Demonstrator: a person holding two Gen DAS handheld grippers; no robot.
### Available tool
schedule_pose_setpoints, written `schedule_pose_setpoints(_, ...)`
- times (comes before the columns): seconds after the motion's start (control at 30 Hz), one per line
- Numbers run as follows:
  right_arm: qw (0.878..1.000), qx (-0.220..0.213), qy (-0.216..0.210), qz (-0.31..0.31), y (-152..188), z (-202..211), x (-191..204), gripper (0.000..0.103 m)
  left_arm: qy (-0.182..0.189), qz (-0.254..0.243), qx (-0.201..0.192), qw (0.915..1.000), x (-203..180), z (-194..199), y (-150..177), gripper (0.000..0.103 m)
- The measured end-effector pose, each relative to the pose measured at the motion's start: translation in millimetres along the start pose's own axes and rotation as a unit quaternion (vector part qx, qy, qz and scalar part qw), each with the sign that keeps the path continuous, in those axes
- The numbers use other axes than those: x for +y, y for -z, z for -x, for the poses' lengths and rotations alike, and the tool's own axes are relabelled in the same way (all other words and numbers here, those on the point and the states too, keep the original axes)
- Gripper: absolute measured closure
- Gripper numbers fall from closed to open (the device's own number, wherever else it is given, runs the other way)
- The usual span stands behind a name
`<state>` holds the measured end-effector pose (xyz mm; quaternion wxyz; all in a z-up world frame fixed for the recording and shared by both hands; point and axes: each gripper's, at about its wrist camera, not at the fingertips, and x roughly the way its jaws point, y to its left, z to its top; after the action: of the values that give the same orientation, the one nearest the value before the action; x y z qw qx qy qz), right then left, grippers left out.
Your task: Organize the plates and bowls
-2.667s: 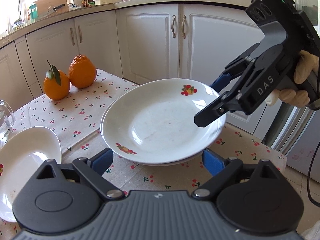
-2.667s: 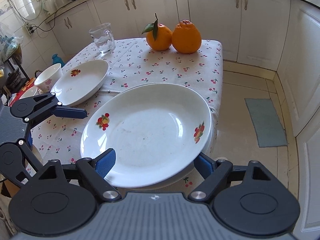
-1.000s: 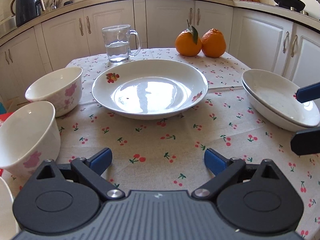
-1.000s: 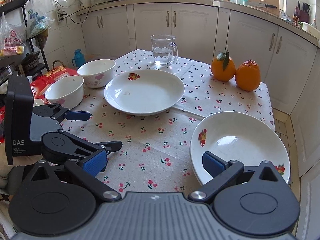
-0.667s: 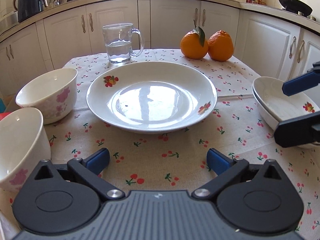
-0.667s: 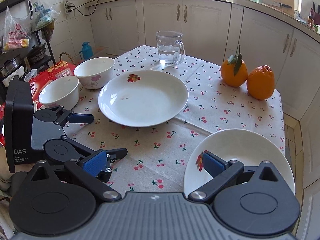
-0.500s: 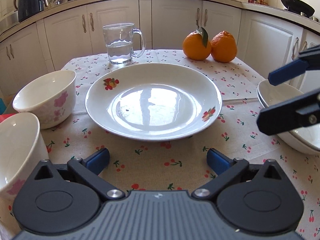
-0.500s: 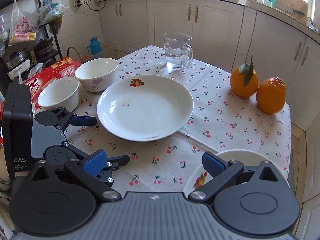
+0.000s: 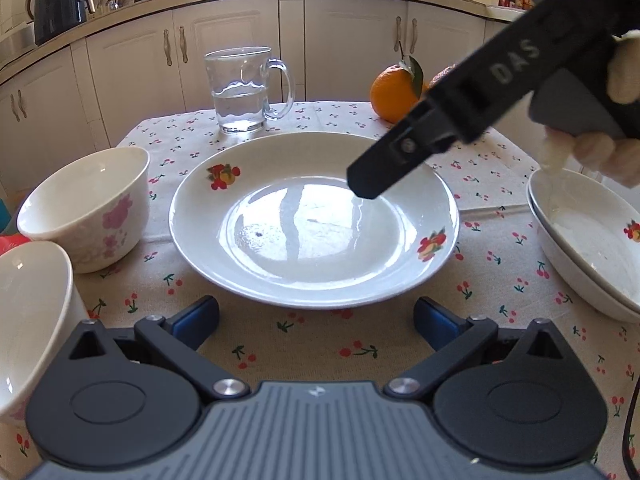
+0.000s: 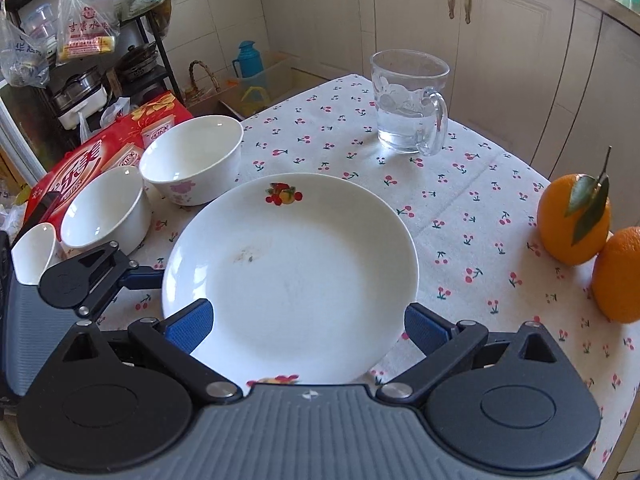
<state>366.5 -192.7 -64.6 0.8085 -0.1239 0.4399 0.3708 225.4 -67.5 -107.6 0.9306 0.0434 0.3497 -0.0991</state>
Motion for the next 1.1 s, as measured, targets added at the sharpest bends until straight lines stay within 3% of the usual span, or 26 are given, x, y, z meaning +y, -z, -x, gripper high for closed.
schedule_pose_setpoints(0.3, 0.999, 0.023, -0.026, 0.002, -35.0, -47.3, -33.5, 0.001, 0.006, -0.003, -0.008, 0.9999, 2.9, -0.9, -1.7, 0.003)
schedule_pose_setpoints(0.5, 0.998, 0.030, -0.061, -0.004, -50.3, -69.6, -47.4, 0.016, 0.004, -0.003, -0.016, 0.9999, 6.4, -0.5, -4.2, 0.007)
schedule_pose_setpoints(0.7, 0.996, 0.034, -0.084, 0.002, -55.6, -77.1, -51.1, 0.023, 0.008, 0.000, -0.016, 0.9998, 7.5, -1.9, -4.9, 0.008)
schedule_pose_setpoints(1.1, 0.993, 0.039, -0.112, -0.001, -57.5, -75.6, -59.0, 0.024, 0.013, -0.008, -0.017, 0.9997, 5.7, -2.8, -5.2, 0.011)
